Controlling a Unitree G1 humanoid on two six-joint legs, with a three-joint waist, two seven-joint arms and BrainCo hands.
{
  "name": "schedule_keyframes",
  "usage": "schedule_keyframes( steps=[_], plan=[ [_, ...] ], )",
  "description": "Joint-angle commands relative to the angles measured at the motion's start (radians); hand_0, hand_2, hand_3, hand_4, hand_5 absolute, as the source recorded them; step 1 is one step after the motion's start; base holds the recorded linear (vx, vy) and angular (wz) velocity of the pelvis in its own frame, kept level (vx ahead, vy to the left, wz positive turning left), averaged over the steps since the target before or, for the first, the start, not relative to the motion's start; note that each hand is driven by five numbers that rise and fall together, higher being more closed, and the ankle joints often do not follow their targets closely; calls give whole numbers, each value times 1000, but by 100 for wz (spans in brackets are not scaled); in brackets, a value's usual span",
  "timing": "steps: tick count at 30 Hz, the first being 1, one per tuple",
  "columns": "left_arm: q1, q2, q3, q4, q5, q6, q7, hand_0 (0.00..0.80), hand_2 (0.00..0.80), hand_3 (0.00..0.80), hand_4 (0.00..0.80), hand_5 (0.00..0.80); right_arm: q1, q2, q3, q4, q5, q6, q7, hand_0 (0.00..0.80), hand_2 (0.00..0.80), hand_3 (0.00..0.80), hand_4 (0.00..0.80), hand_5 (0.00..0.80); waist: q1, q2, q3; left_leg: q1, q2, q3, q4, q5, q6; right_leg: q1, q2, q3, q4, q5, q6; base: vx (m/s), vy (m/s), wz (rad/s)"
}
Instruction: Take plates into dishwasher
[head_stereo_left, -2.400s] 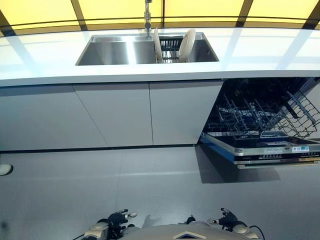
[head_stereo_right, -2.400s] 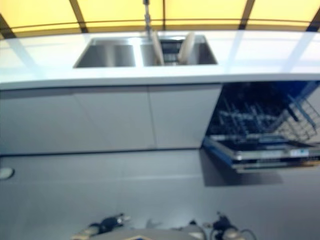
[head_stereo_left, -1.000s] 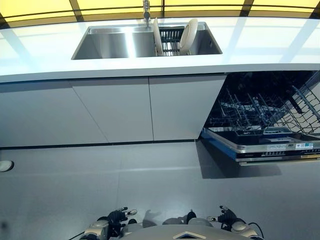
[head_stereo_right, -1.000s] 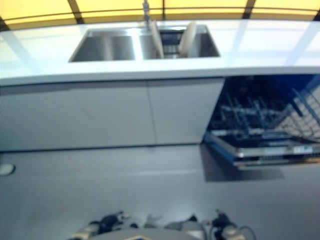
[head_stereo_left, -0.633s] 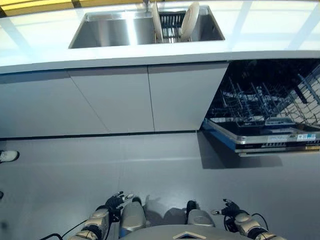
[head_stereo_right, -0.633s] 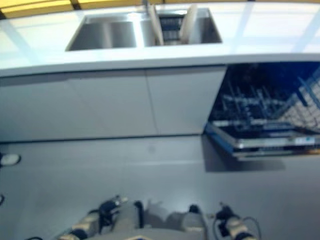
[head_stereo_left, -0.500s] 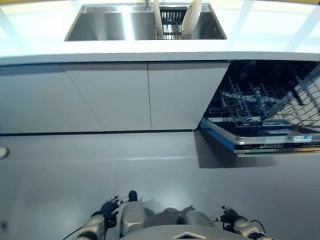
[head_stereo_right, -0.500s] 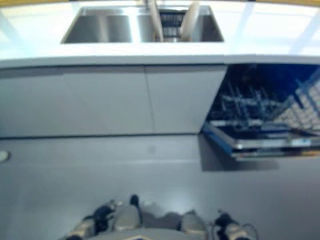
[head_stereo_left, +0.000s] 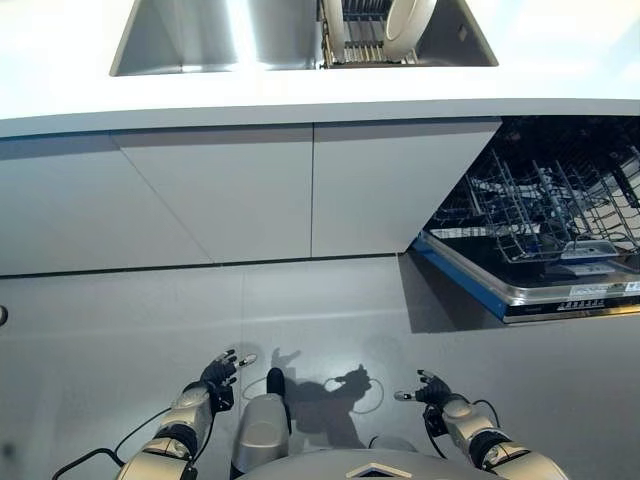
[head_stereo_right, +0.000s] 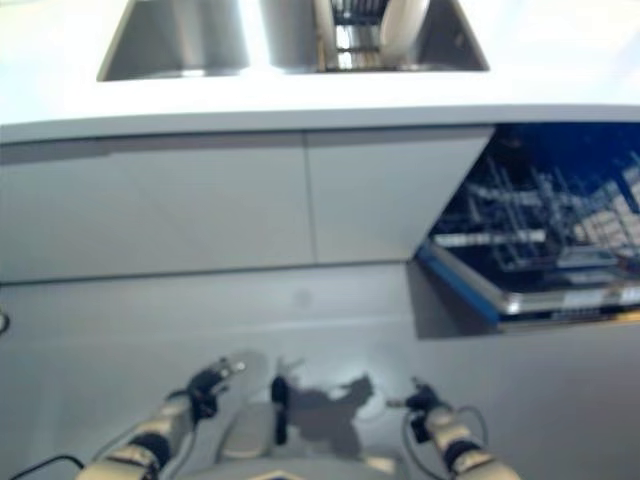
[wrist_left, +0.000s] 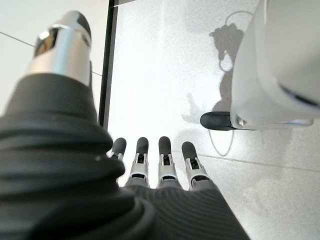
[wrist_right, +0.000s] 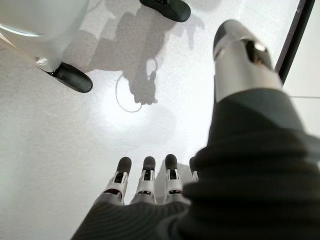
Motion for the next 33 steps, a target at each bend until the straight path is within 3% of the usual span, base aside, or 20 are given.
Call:
schedule_keyframes(
  steps=[1,2,4,5,6,8,10,12,14,16,18,20,23,26,30,33],
  plan=[
    [23,-16,-34,25,17,11,13,0,0,0,0,0,64,-51,-36,-18,1,2,-24,0,0,0,0,0,-23,38,-71,-83,29,-57,35,31,14,-124,-157,88,272,328,44,240,224,4],
    [26,-12,-38,34,25,11,7,0,0,0,0,0,70,-53,-46,-12,-3,-8,-22,0,0,0,0,0,-34,53,-72,-58,23,-68,14,25,27,-177,-145,115,351,349,39,244,247,14],
    [32,-7,-57,50,52,12,-9,0,0,0,0,0,85,-57,-59,-7,7,-23,-28,0,0,0,0,0,-68,87,-69,5,1,-90,-35,21,61,-280,-60,157,482,310,-2,305,233,29],
    [35,-5,-63,57,59,15,-9,0,0,0,0,0,89,-59,-62,-2,19,-30,-31,0,0,0,0,0,-81,99,-70,27,-9,-96,-53,19,71,-329,-10,145,481,295,-19,394,151,29],
    [38,0,-62,65,63,22,-9,0,0,0,0,0,92,-58,-61,8,25,-42,-31,0,0,0,0,0,-100,94,-60,62,-29,-98,-67,11,76,-366,14,107,465,258,-31,378,38,31],
    [42,8,-47,75,81,26,-24,0,0,0,0,0,90,-60,-57,21,18,-55,-20,0,0,0,0,0,-113,88,-52,90,-42,-85,-73,8,67,-392,53,42,305,214,-47,424,-133,15],
    [48,13,-29,79,101,25,-40,0,0,0,0,0,91,-62,-54,31,25,-67,-5,0,0,0,0,0,-141,65,-34,142,-69,-98,-72,-28,64,-417,76,10,146,235,-33,505,-242,7],
    [54,5,-18,80,103,20,-43,0,0,0,0,0,89,-64,-60,35,17,-67,4,0,0,0,0,0,-177,43,-23,210,-107,-130,-71,-78,70,-479,98,-10,-8,325,4,539,-239,22],
    [62,-4,-12,73,92,21,-38,0,0,0,0,0,83,-70,-63,38,15,-62,15,0,0,0,0,0,-189,48,-12,243,-118,-162,-44,-115,84,-509,126,-17,0,324,-8,333,-169,39],
    [75,-9,-18,59,95,27,-39,0,0,0,0,0,67,-67,-58,39,32,-39,-3,0,0,0,0,0,-172,33,-19,208,-143,-185,54,-165,107,-457,120,3,87,265,-34,179,-225,66],
    [82,-15,-16,38,90,31,-32,0,0,0,0,0,59,-72,-52,40,31,-29,-19,0,0,0,0,0,-167,44,-22,219,-112,-188,70,-178,94,-435,116,7,125,219,-45,136,-204,83],
    [74,-22,-23,41,128,15,-69,0,0,0,0,0,40,-76,-53,51,77,-36,-33,0,0,0,0,0,-159,52,-21,257,-77,-173,40,-178,80,-404,107,-18,119,199,-49,167,-160,45],
    [69,-35,-56,61,125,-9,-57,0,0,0,0,0,31,-79,-62,58,89,-55,-32,0,0,0,0,0,-162,64,-33,297,-52,-174,-30,-153,65,-367,114,-23,95,181,-54,189,-87,7],
    [60,-31,-72,68,147,-10,-62,0,0,0,0,0,36,-75,-59,51,95,-57,-37,0,0,0,0,0,-169,73,-38,296,-18,-141,-62,-131,47,-359,101,-31,106,157,-48,133,-59,8],
    [59,-22,-95,67,157,-1,-63,0,0,0,0,0,47,-64,-62,34,95,-70,-33,0,0,0,0,0,-169,80,-31,286,5,-123,-98,-108,41,-367,89,-43,139,131,-35,131,-83,13],
    [58,-13,-93,74,153,12,-54,0,0,0,0,0,49,-56,-48,22,90,-84,-18,0,0,0,0,0,-178,80,-29,282,19,-110,-76,-125,39,-393,82,-46,188,101,-39,99,-129,-4]
  ],
)
